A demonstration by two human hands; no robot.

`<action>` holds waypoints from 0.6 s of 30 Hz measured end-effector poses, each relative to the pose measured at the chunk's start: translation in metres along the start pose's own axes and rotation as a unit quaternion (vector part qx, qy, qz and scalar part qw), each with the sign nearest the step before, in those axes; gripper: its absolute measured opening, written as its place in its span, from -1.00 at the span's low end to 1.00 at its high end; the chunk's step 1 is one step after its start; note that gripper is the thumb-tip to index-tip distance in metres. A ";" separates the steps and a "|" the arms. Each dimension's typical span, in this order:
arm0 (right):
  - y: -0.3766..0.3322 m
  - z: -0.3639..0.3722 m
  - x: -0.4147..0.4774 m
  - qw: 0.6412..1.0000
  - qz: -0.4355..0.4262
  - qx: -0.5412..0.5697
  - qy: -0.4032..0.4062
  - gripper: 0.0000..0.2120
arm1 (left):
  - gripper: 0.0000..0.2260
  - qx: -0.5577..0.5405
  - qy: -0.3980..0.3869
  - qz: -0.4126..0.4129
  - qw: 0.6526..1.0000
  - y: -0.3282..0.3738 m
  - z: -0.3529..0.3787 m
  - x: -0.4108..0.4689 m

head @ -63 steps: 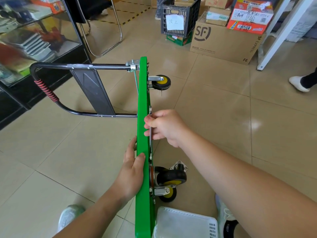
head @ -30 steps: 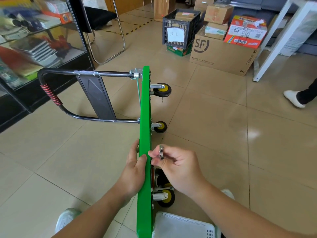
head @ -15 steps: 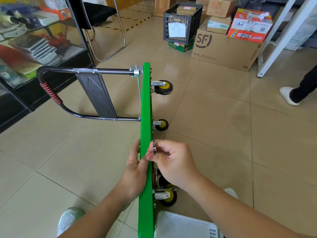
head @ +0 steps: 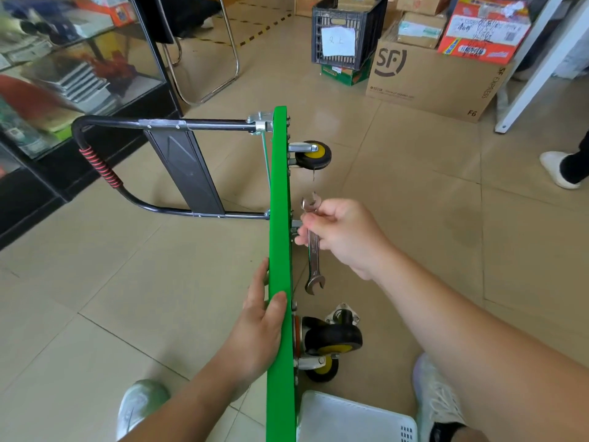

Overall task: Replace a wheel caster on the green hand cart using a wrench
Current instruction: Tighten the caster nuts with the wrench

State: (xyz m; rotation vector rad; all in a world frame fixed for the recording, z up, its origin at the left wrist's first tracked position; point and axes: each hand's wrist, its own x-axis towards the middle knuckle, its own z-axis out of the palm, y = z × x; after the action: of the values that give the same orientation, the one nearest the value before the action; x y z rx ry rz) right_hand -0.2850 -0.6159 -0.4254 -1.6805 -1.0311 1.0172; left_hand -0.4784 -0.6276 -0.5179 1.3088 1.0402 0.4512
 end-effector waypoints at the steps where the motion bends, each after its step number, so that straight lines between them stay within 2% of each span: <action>1: 0.002 0.001 -0.006 1.000 0.004 0.005 0.002 -0.81 | -0.50 0.001 -0.004 -0.001 1.000 0.001 0.000 0.000; 7: 0.013 0.013 -0.035 0.993 0.007 0.110 -0.033 -0.83 | -0.50 0.010 0.013 -0.001 1.000 0.004 0.002 -0.002; 12: 0.023 0.020 -0.051 0.997 -0.025 0.062 -0.048 -0.83 | -0.53 0.014 0.009 0.000 1.000 0.003 0.004 -0.003; 15: 0.024 0.021 -0.055 0.995 -0.051 0.067 -0.052 -0.86 | -0.47 0.013 0.003 0.001 1.000 0.006 0.003 -0.004; 18: 0.020 0.019 -0.059 0.993 -0.093 0.070 -0.032 -0.87 | -0.51 0.020 -0.001 0.008 1.000 0.008 0.004 -0.006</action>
State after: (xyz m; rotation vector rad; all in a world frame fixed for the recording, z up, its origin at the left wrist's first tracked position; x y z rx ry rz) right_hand -0.3177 -0.6712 -0.4388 -1.4181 -1.1099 1.0015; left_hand -0.4757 -0.6320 -0.5085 1.3541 1.0424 0.4428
